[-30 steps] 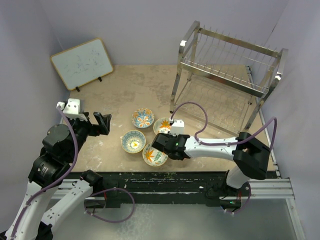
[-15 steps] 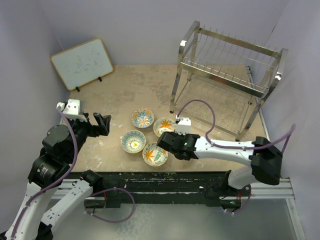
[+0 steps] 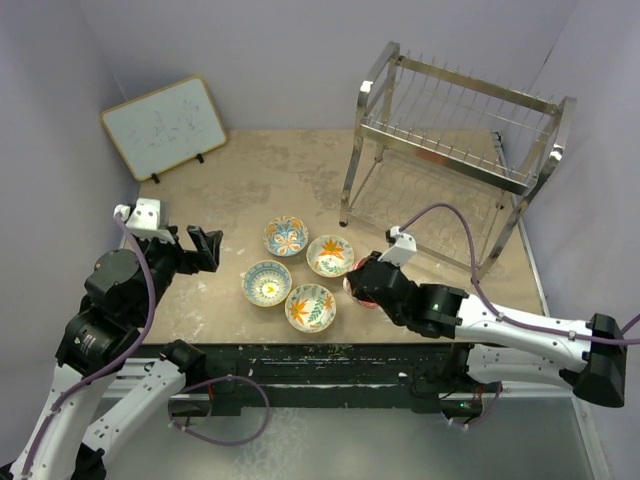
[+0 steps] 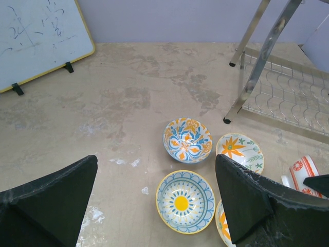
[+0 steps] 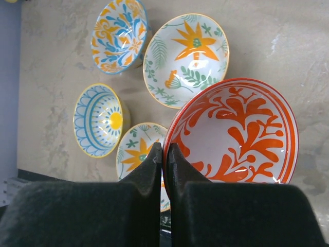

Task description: Load the bowls into the dish rack

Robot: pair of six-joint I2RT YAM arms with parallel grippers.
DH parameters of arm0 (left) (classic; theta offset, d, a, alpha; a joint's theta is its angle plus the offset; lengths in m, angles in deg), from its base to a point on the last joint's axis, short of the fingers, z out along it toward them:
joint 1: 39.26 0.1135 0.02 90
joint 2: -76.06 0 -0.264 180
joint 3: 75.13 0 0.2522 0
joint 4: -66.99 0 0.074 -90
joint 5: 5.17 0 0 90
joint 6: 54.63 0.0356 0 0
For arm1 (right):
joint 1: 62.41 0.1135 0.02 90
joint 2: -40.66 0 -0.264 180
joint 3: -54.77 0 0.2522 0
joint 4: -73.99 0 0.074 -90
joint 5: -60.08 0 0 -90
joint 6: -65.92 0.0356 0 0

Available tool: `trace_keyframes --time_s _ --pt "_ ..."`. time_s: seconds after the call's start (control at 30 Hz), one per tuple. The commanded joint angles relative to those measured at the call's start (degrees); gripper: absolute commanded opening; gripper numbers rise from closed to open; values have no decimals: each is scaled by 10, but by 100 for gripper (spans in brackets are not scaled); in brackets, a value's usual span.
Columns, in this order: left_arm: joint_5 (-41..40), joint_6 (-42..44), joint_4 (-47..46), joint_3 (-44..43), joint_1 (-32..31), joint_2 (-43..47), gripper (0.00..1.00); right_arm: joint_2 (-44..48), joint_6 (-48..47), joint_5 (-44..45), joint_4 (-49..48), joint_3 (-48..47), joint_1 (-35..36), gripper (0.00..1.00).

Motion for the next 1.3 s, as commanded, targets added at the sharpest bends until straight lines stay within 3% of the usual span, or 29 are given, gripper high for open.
trace_keyframes --time_s 0.0,0.13,0.33,0.8,1.07,1.27 --pt "9 -2 -22 -24 4 -8 99 -1 -21 -43 -128 3 -25 0" --pt "14 -3 -23 -25 5 -9 99 5 -25 -119 -220 38 -79 0" --pt "20 -2 -30 -27 4 -12 99 6 -38 -156 -304 55 -127 0" --pt "24 1 -29 -32 4 -14 99 49 -31 -127 -534 157 -198 0" --pt "25 1 -28 -33 4 -8 99 -31 -14 -223 -644 155 -279 0" --pt "27 3 -28 -30 4 -4 99 -77 -20 -249 -736 157 -307 0"
